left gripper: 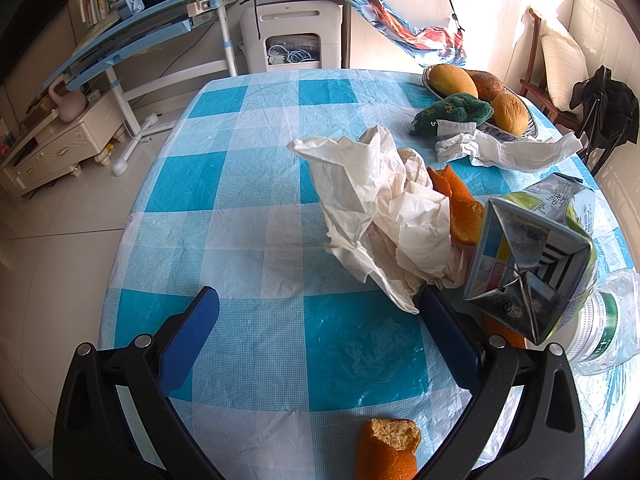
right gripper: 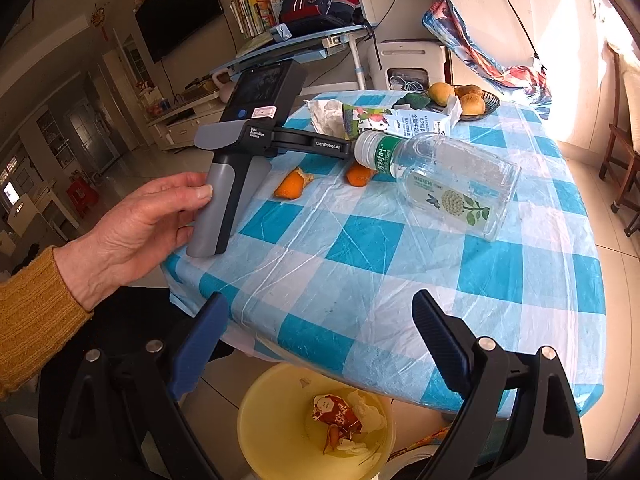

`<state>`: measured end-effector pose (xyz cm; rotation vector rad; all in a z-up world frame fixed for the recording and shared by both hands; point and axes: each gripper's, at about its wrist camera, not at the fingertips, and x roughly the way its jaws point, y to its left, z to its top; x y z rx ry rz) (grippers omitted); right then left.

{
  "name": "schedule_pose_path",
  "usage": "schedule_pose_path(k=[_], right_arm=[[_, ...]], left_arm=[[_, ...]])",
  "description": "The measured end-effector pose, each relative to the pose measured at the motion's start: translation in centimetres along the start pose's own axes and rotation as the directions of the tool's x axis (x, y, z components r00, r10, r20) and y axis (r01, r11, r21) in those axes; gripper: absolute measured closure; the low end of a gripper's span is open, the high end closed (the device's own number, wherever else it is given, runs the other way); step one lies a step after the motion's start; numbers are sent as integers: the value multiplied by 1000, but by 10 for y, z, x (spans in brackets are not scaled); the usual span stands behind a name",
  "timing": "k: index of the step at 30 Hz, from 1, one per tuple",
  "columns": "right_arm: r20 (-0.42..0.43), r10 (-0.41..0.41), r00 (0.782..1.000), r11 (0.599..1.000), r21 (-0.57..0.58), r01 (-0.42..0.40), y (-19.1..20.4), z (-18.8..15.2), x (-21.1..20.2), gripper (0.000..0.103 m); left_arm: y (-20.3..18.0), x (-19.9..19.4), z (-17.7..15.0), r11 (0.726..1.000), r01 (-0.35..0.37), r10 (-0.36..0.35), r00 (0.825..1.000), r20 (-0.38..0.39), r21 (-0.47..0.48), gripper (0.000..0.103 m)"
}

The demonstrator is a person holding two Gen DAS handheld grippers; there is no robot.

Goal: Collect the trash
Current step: 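Grasp the orange peel with the left tool while the right tool grasps the white crumpled bag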

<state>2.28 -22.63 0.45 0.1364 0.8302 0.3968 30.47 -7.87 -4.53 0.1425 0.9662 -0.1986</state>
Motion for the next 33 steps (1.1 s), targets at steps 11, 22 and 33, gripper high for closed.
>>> schedule_pose_path(k=[11,22,33], right_arm=[[-61,34,998,999,-16,-36,-9,12,23,14],[-26,24,999,999,-36,-25,-8,28,24,14],[12,-8,1000,998,-58,8,-9,39,18,14]], left_arm=[[16,-13,-8,1000,-17,16,999,-40,-6,7],[8,-64,-60,987,158,-158,987,15,31,10],[7,-69,-69,977,210,-212,976,50,48,83]])
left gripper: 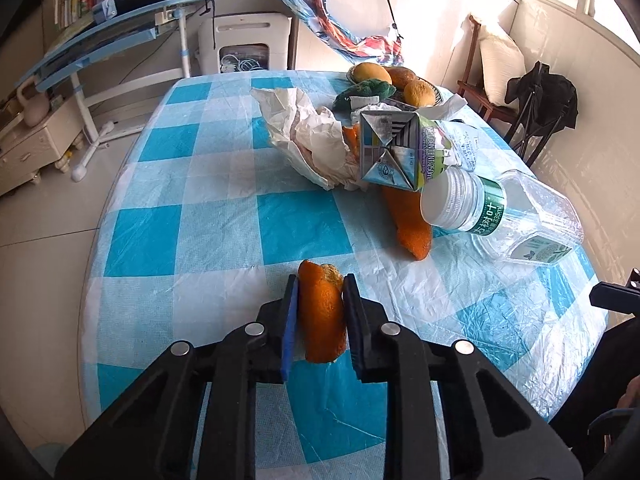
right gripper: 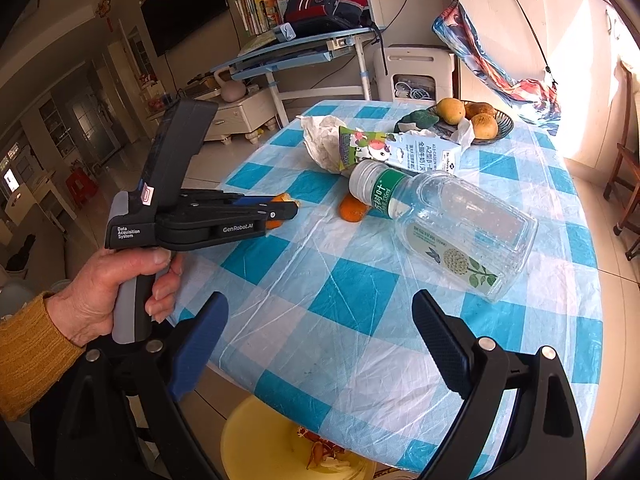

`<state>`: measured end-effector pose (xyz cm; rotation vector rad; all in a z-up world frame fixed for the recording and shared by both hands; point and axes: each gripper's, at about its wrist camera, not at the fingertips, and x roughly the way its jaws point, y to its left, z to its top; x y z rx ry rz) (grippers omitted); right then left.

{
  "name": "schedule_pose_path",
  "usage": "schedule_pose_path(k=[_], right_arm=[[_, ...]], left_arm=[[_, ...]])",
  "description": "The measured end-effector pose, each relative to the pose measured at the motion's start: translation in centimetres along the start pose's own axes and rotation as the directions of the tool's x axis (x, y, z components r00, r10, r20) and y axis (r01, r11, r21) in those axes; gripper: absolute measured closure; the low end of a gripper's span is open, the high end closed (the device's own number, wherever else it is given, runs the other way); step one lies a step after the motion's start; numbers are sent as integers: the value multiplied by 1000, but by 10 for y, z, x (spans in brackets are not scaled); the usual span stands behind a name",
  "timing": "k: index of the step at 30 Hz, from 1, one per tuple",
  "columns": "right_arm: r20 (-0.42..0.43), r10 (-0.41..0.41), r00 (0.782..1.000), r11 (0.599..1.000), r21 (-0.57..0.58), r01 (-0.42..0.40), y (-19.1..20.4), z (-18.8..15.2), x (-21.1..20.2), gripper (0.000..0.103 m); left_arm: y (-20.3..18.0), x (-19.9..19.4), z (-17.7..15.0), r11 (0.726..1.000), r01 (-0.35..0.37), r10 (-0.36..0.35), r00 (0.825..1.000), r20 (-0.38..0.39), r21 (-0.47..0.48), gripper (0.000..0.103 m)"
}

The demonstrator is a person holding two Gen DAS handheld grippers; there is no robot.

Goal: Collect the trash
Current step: 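Grasp the orange peel with the left tool while the right tool grasps the white crumpled bag, then carry peel and bag over the yellow basin and open both tools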

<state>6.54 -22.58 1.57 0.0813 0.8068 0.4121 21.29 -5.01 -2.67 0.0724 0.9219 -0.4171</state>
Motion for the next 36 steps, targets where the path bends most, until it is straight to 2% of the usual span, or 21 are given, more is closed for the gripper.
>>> schedule_pose_path(k=[5,8,11,13,15,18,19,20,21,22,23,26,30,33,36], right_arm=[[73,-14,997,993,-114,22,15,57,7,14],[56,-34,998,981,-189,44,28,101,36,14],[-33,-74,997,969,-239,64,36,138,87,14],[-96,-118,988,958,-273,88,39,154,124,14],[-170,-156,973,950,-297,100,40,160,158,14],[-277,-218,936,939,-321,123,32,157,199,15],[-304,-225,926,937,-327,121,30,155,207,32],[-323,-230,918,937,-329,119,27,153,213,53],[-314,-239,919,933,-338,127,26,153,214,59],[-310,-236,921,934,-335,127,25,154,211,71],[-307,-231,923,936,-328,125,23,155,209,79],[-248,-206,947,941,-315,123,26,161,191,80],[-120,-95,988,961,-269,60,41,165,143,80],[-47,-12,999,968,-253,0,55,155,104,80],[-3,65,998,971,-230,-64,64,139,68,80]], left_arm=[[19,-31,-8,997,6,-2,998,59,-82,84],[30,-42,-17,992,-1,10,997,74,-126,84],[38,-43,-21,989,-13,23,997,68,-148,84],[43,-43,-22,987,-21,32,997,70,-157,84],[46,-43,-21,986,-22,35,997,76,-168,84],[46,-42,-20,984,-21,36,996,85,-174,84],[46,-41,-20,985,-21,37,996,86,-173,84],[45,-40,-20,985,-23,38,996,86,-171,84],[43,-40,-21,985,-24,39,995,88,-169,84],[42,-39,-22,986,-22,38,995,89,-167,84],[41,-39,-22,986,-21,36,995,91,-164,84],[36,-40,-23,989,-22,37,995,97,-146,84],[30,-51,-28,991,-25,41,992,122,-129,84],[30,-63,-40,988,-19,40,990,137,-151,84],[30,-74,-54,987,-14,37,989,141,-162,84]])
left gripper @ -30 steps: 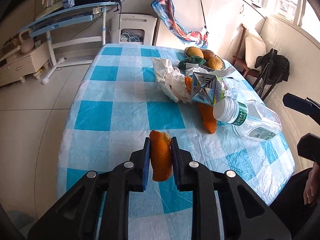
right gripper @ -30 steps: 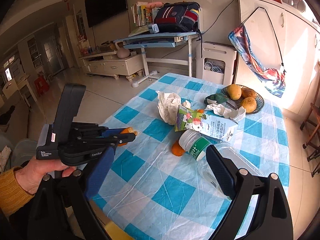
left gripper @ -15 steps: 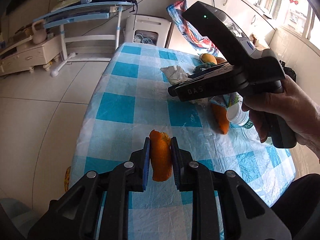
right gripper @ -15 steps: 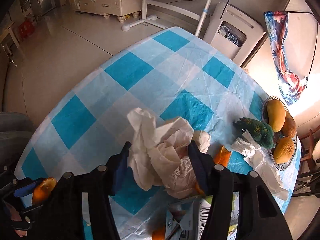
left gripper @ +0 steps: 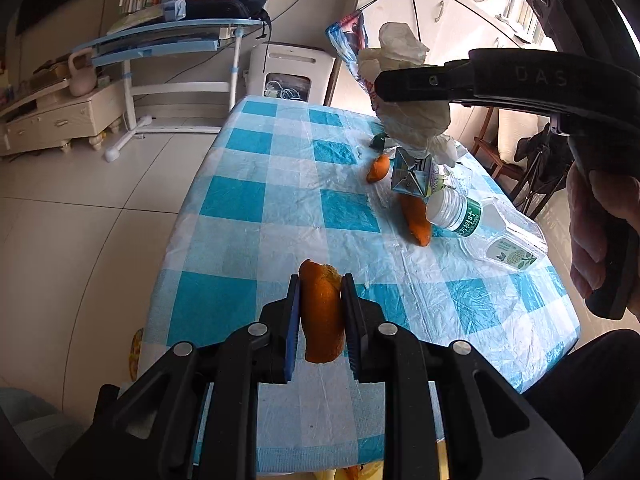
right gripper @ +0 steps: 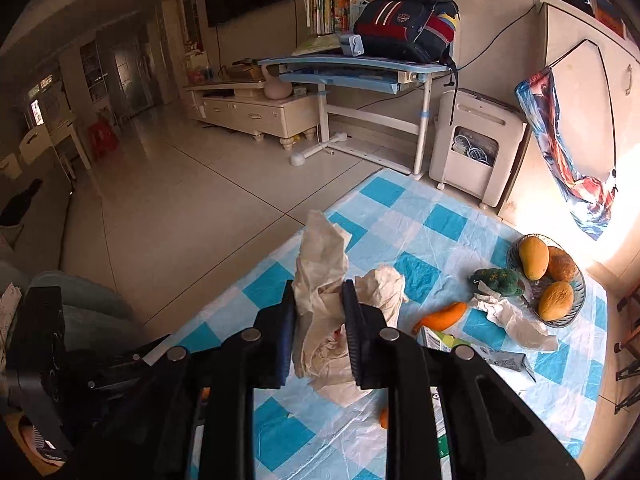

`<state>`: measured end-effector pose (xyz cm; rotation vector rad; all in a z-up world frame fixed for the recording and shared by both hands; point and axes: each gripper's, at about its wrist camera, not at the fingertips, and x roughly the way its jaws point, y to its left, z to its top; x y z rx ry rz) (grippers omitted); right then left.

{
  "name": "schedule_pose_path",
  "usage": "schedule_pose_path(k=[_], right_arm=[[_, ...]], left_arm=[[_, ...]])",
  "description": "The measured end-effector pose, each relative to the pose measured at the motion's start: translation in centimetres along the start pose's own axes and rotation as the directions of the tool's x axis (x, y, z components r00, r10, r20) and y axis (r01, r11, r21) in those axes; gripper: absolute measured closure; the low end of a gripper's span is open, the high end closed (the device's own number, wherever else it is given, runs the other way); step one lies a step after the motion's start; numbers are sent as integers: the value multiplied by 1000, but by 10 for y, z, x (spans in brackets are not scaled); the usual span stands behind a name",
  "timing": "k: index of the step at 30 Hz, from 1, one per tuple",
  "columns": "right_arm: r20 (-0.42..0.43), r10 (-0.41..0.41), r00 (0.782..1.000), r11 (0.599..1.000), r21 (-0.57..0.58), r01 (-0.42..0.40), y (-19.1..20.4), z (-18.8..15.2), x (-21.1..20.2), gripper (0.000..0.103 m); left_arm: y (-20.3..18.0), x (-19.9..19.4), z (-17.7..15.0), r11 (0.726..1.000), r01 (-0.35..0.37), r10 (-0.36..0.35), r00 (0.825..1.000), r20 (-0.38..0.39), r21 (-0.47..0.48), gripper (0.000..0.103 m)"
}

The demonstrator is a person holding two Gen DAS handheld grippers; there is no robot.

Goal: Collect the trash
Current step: 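Carry peel and bag over the yellow basin and open both tools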

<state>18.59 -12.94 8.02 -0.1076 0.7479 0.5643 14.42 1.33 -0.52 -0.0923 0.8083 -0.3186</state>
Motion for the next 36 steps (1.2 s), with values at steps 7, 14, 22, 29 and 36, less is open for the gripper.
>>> schedule_pose_path(k=[7,14,22,29,36], right_arm=[[45,101,994,992,72,-104,26,-57,-58,80],[45,161,986,968,186,-167,39,-122,-88,80],[-8,217,976,933,294,-205,47,-181,-98,79],[-255,191,948,947,303,-110,63,-235,-63,60],[-176,102,979,933,358,-33,41,-229,-78,39]], left_arm=[[-3,-27,-27,1000,25,-25,1000,16,-18,84],[-4,-48,-52,996,81,-81,996,23,-38,84],[-19,-63,-87,992,125,-125,992,-15,-9,84],[-46,-62,-117,986,163,-158,982,-101,40,84],[-76,-42,-149,979,182,-155,958,-241,96,84]])
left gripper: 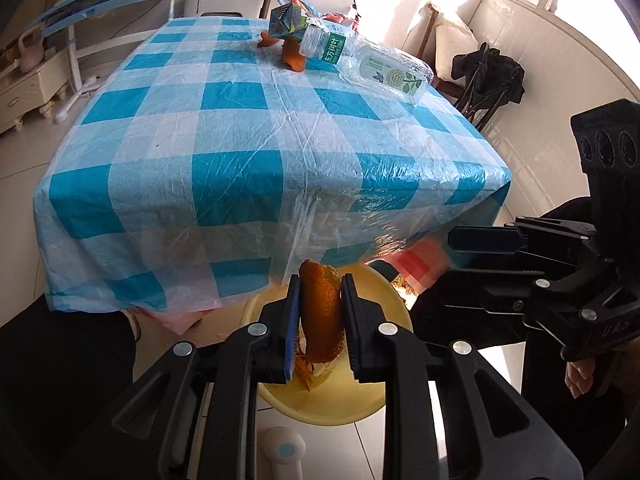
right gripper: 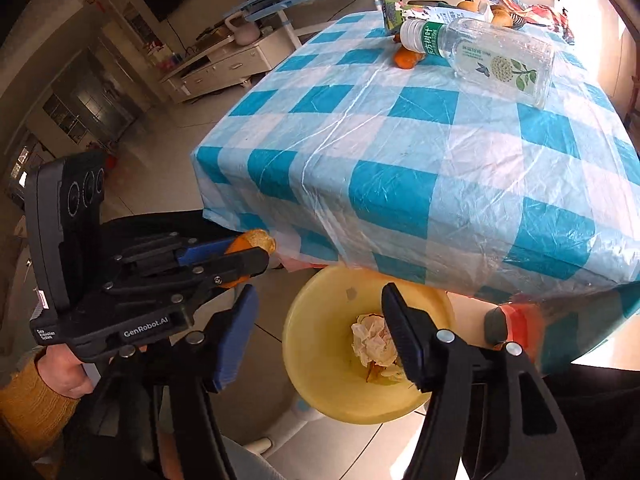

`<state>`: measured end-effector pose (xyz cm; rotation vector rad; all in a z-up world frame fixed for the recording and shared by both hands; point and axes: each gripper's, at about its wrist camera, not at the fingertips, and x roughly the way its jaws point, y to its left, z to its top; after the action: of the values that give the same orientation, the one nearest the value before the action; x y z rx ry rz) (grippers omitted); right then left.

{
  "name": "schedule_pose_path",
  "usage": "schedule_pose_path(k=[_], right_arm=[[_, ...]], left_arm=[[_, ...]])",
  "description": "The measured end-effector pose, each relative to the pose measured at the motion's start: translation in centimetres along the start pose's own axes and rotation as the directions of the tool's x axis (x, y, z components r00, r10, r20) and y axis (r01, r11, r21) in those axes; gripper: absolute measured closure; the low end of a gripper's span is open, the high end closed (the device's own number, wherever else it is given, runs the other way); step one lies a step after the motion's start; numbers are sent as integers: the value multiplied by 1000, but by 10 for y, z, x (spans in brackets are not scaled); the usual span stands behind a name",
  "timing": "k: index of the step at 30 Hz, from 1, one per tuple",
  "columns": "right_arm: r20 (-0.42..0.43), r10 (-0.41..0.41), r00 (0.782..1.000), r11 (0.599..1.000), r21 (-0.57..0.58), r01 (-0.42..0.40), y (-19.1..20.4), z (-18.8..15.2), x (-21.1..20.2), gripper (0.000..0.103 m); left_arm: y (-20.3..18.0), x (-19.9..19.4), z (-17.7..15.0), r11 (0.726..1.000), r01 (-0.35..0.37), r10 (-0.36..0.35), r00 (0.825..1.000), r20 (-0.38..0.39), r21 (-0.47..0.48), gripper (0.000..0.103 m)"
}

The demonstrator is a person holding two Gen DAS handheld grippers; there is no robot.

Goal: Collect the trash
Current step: 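Carry peel and bag over the yellow basin and open both tools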

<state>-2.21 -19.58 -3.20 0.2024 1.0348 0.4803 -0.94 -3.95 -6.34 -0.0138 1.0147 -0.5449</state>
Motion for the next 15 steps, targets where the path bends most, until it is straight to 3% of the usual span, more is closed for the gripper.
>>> schedule_pose_path(k=[2,3,7,9,12,15], right_arm=[[63,7,998,999,35,-9,-7,0,-12,33],[93,13,996,999,46,-17,-9,1,-17,32],[203,13,979,997,70,-28,-14,4,-35,26],[243,-3,970,997,80,-17,-16,4,-41,24],[274,-33,961,995,99,6,-21,3,-45,20],[301,-65,952,994,102,36,-22,3,-50,17]], left_arm=[[-6,7,-3,1000,12,-12,999,-30,15,82],[-8,8,-4,1000,13,-13,999,-34,22,76],[-16,-5,-1,996,-74,72,996,48,45,26],[-20,-16,2,986,-155,148,983,112,57,15],[-23,-27,8,960,-275,262,949,173,56,9],[-22,-41,12,942,-334,320,922,219,27,7]])
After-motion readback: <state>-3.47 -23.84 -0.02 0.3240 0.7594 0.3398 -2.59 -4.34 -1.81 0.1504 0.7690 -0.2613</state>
